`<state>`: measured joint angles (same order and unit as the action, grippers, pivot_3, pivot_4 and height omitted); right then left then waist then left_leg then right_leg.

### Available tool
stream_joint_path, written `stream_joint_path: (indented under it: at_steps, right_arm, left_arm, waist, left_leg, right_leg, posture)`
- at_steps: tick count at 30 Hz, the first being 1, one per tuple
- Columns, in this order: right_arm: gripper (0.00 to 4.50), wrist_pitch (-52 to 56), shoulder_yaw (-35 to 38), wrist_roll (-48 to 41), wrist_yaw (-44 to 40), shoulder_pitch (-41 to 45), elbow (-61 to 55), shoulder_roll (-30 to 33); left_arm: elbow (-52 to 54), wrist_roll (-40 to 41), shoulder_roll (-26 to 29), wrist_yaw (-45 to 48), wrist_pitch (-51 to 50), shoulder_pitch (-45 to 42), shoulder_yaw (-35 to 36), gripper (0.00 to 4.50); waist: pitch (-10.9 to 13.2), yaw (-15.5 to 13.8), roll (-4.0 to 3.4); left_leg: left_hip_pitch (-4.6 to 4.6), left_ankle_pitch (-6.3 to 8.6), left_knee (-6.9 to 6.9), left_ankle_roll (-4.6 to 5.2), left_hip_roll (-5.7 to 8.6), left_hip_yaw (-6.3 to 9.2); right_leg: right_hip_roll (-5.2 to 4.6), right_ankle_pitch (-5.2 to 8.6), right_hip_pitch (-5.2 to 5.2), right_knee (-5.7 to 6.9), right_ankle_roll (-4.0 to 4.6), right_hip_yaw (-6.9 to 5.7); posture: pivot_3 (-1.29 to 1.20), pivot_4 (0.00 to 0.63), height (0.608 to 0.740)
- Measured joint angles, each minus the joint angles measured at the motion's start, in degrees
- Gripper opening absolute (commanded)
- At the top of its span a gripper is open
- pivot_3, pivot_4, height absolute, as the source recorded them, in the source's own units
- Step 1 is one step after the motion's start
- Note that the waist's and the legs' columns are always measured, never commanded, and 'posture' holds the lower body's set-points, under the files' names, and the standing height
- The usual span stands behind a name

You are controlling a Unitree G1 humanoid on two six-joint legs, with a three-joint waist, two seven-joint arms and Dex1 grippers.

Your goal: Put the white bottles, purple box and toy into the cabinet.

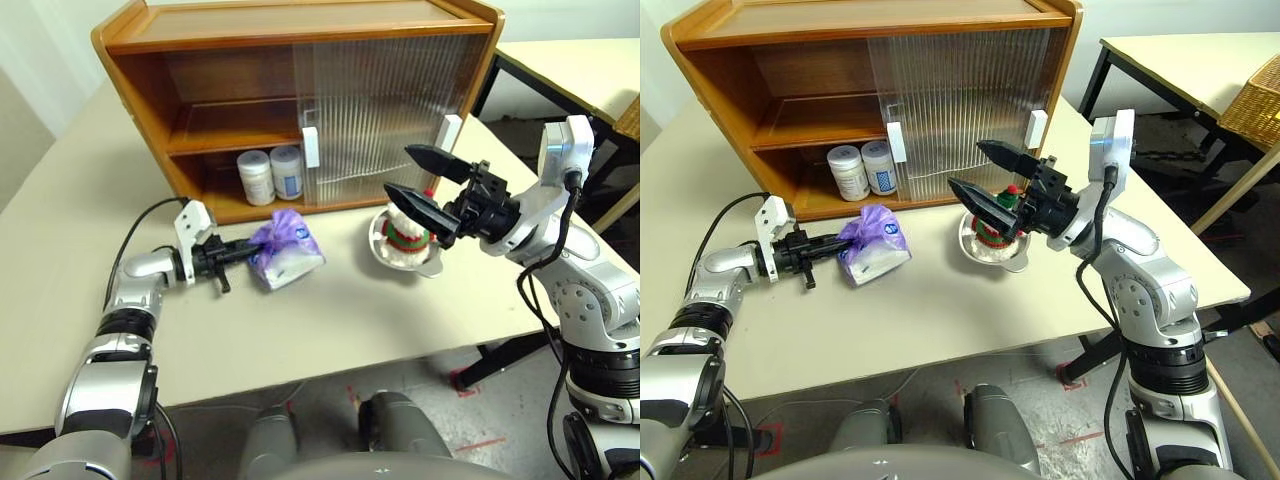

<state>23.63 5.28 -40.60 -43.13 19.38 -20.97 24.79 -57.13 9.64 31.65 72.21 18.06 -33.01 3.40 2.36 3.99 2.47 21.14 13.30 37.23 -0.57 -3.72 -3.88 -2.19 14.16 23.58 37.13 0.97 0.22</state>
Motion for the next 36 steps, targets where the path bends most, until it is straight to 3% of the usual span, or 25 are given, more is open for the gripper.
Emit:
stream_joint_path:
  at_steps: [5,12,16,23,36]
  right_arm:
    - [4.50,-0.01,-0.04,0.09,-0.05,0.06,0.10,-0.07]
    - [4.50,-0.13,-0.23,0.56,-0.40,0.16,0.86,-0.95]
    - [4.50,-0.39,-0.28,0.94,-0.90,0.39,1.29,-1.58]
    - [4.50,-0.95,-0.87,1.38,-1.61,1.42,2.70,-2.53]
    - [4.50,-1.26,-0.96,1.80,-1.95,1.38,3.14,-2.90]
  left_arm:
    - [5.58,2.70,0.50,1.96,-6.79,0.09,0.99,0.02]
    - [22.99,10.45,4.55,3.03,-21.87,0.02,4.77,0.02]
    - [25.79,11.44,6.74,0.77,-27.08,-0.78,5.86,0.02]
    - [29.78,12.28,6.07,-15.16,-32.49,-7.17,10.40,0.02]
    - [39.21,10.15,-2.99,-43.67,-40.55,-7.17,11.44,0.02]
  waist:
    - [0.00,-0.12,0.01]
    - [0.01,-0.12,0.00]
    - [0.01,-0.33,0.01]
    - [0.01,-0.77,0.01]
    - [0.02,-1.81,0.03]
  left_leg:
    - [0.02,0.00,0.02,0.01,0.00,0.05]
    - [0.03,-0.12,0.01,0.20,0.01,0.02]
    - [0.03,-0.13,0.01,0.21,0.01,0.05]
    - [0.01,-0.12,0.01,0.21,0.02,0.06]
    - [0.02,-0.08,0.02,0.12,0.03,0.04]
  right_leg:
    - [0.03,0.01,0.06,0.05,0.01,-0.01]
    - [0.03,0.03,0.06,0.00,0.01,0.09]
    - [0.05,0.03,0.06,0.01,0.02,0.07]
    - [0.04,0.02,0.05,0.01,0.01,0.11]
    - [0.05,0.01,0.06,0.01,0.01,0.14]
  posture:
    - [-0.05,0.000,0.740]
    - [-0.03,0.000,0.740]
    - [-0.01,0.000,0.740]
    - [-0.01,0.000,0.740]
    - [-0.03,0.000,0.740]
